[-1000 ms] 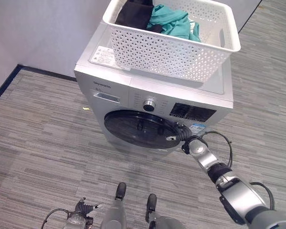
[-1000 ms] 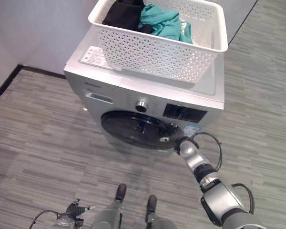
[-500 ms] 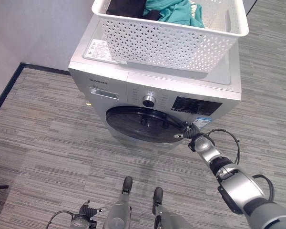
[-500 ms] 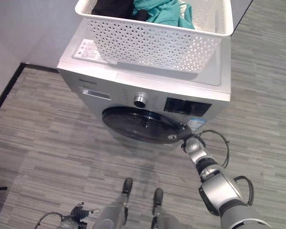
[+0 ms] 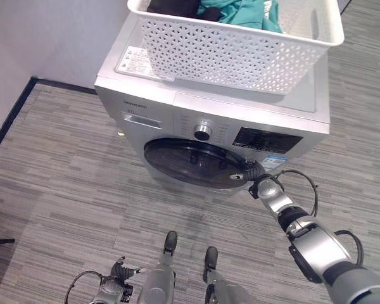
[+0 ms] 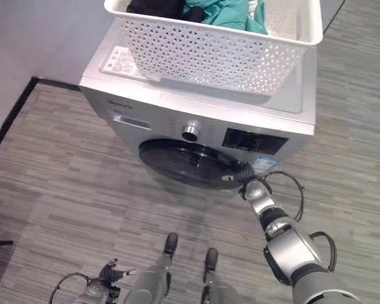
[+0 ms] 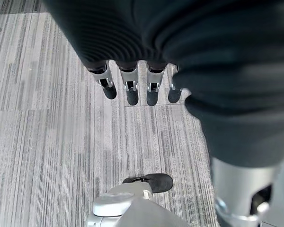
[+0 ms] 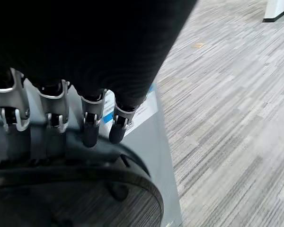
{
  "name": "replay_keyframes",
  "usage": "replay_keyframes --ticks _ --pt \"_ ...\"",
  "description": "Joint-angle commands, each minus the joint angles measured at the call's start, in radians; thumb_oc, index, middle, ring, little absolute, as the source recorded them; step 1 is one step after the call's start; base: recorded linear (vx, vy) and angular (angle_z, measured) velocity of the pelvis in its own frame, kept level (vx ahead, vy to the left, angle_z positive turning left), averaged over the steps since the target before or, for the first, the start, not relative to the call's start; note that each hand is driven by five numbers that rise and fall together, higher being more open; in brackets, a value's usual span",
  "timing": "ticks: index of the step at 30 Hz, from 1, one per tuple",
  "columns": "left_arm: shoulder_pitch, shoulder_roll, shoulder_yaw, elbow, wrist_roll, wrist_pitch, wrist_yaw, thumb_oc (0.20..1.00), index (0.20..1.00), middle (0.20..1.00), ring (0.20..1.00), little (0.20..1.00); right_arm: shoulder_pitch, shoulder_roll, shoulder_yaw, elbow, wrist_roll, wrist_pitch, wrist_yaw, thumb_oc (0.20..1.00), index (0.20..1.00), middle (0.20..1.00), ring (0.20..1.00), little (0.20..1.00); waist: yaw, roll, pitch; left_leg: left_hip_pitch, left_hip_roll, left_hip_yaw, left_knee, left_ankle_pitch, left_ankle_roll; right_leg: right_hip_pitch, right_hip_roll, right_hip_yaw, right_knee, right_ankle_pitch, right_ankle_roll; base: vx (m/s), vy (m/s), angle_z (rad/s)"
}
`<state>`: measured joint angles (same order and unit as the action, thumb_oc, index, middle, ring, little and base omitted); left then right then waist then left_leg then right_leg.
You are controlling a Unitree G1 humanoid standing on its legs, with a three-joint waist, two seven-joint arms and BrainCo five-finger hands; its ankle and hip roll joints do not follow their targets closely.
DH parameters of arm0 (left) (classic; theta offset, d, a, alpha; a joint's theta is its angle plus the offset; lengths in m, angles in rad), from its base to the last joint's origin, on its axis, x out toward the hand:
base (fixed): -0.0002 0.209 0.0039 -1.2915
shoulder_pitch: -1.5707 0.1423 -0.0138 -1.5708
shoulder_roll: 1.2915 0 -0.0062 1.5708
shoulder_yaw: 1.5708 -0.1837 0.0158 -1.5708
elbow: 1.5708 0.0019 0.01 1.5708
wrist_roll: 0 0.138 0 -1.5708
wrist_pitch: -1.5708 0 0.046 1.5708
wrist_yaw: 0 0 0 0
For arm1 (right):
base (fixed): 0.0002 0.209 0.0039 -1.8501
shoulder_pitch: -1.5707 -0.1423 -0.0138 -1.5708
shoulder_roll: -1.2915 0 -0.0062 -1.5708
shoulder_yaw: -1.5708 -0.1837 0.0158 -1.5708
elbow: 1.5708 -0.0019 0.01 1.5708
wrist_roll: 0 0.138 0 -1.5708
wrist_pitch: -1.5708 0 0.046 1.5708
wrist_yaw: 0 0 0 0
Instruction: Grab the laundry basket,head to the washer,open it,put in the laundry and shut it.
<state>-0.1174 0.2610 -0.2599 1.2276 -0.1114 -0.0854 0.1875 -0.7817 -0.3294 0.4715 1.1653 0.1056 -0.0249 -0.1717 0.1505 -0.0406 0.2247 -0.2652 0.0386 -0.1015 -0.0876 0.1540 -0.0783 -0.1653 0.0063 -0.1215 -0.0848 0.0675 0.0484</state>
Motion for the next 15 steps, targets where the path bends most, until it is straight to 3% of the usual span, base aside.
replay_keyframes --ticks 1,10,15 --pt "-0.041 0.030 -0.027 0.019 -0.005 -0.013 0.001 1.000 1.000 1.000 1.000 1.000 -0.082 0.017 0.034 -0.036 0.038 -0.064 0.053 1.000 1.000 1.000 1.000 1.000 0.030 -0.087 0.007 -0.034 -0.027 -0.030 0.000 -0.041 0.025 -0.022 -0.126 0.005 -0.002 0.014 0.086 0.00 0.000 0.00" --pt "-0.045 0.050 -0.023 0.018 0.001 -0.003 -0.022 1.000 1.000 1.000 1.000 1.000 -0.062 0.077 0.103 -0.034 0.080 -0.063 0.149 1.000 1.000 1.000 1.000 1.000 0.055 -0.118 0.021 -0.042 -0.028 -0.045 0.000 -0.036 0.021 -0.020 -0.122 -0.013 -0.002 0.011 0.085 0.00 -0.009 0.07" --pt "-0.042 0.058 -0.012 0.026 0.009 0.008 -0.027 1.000 1.000 1.000 1.000 1.000 -0.014 0.173 0.204 -0.101 0.066 -0.052 0.221 1.000 1.000 1.000 1.000 1.000 0.060 -0.128 0.016 -0.033 -0.029 -0.049 0.000 -0.037 0.019 -0.006 -0.118 -0.013 0.002 0.002 0.078 0.00 0.000 0.00"
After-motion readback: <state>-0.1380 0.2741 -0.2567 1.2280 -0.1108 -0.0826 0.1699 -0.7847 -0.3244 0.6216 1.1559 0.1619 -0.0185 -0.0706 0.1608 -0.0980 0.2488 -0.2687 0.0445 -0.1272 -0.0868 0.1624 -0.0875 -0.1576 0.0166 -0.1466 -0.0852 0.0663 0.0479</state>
